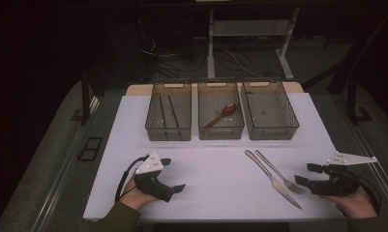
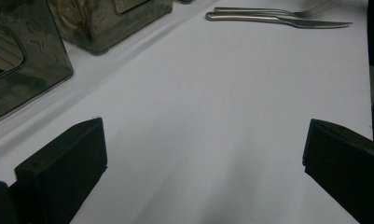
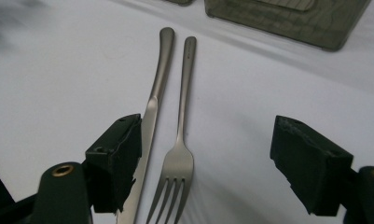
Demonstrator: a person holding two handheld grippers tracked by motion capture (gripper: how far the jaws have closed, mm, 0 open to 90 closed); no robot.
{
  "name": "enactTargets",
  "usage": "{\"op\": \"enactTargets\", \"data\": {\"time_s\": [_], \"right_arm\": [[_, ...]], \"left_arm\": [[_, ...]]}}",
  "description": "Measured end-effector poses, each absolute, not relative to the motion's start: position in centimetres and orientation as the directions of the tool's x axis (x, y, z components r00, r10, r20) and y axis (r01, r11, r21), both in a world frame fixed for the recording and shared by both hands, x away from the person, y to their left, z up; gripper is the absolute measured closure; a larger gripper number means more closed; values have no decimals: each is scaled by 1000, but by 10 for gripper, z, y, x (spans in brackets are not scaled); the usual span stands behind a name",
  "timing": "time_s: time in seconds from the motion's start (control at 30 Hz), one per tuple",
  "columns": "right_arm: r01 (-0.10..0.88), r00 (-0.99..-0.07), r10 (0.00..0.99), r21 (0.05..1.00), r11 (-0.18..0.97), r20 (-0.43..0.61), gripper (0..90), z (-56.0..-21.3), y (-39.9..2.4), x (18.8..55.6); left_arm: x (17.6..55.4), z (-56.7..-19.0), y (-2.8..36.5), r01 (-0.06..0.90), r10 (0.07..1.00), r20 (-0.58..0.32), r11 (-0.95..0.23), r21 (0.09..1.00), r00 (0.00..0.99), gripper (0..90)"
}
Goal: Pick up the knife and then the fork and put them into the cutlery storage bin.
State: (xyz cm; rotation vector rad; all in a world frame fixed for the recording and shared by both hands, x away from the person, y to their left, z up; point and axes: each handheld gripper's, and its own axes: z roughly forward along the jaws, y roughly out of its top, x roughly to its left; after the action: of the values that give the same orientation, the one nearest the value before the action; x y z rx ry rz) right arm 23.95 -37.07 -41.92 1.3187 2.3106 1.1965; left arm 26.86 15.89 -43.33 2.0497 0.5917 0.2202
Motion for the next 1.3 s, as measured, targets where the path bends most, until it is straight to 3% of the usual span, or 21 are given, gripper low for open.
{"op": "enactTargets", "data": {"time_s": [0.57, 0.97, 1.3], "right_arm": [[657, -607, 768, 673, 340, 205, 375, -431, -356, 240], [681, -620, 763, 606, 411, 180, 509, -438, -350, 238], [694, -609, 769, 600, 399, 193, 560, -438, -352, 239]], "left_arm": [[268, -433, 158, 319, 486, -79, -434, 843, 870, 0], [267, -434, 156, 319, 483, -79, -437, 841, 872, 0], [267, -434, 156, 316, 480, -76, -443, 839, 874, 0]]}}
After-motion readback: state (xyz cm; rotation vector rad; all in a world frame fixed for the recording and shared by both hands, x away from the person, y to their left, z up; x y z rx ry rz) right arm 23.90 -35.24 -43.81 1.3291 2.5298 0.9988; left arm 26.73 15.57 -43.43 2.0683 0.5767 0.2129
